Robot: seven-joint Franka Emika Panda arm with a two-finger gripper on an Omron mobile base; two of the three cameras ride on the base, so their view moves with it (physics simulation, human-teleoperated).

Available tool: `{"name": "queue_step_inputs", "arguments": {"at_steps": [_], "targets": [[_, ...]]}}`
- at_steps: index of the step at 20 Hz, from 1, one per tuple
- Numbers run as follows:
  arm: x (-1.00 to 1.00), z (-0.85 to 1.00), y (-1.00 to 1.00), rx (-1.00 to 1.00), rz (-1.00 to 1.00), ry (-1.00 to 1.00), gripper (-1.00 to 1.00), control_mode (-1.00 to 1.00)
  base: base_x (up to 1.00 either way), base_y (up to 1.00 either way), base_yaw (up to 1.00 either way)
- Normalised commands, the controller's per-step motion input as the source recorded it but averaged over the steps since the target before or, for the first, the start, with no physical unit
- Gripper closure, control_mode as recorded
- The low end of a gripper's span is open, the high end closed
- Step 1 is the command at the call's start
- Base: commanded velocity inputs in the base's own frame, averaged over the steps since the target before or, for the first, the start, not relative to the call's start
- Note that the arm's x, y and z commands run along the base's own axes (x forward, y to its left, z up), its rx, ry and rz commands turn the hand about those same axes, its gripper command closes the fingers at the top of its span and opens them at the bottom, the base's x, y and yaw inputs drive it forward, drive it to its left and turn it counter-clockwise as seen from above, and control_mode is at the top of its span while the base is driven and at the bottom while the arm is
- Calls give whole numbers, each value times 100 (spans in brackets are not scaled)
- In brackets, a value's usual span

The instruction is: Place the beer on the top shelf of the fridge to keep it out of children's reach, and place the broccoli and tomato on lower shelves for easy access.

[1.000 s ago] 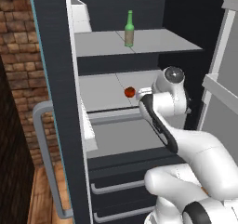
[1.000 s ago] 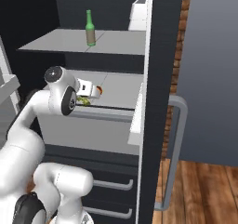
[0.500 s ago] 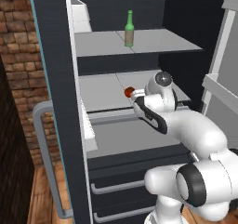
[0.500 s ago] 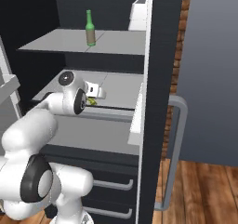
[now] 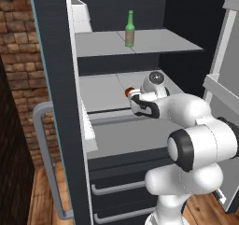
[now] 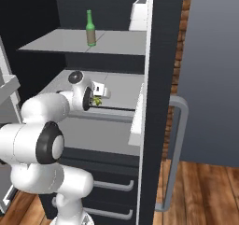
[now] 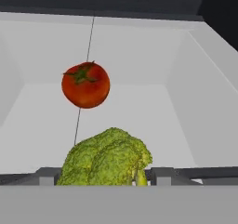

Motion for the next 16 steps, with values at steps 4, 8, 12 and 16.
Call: {"name": "queue_step_inputs", "arguments": {"at_steps": [4, 8, 12, 16], "targets": [[55, -26, 0, 0, 0, 5, 100, -100, 0, 0, 0], [57, -38, 0, 0, 0, 0, 100, -100, 0, 0, 0], [59, -43, -1, 0, 0, 0, 100, -100, 0, 0, 0], [61, -36, -3, 0, 0, 0, 100, -100, 0, 0, 0]]}}
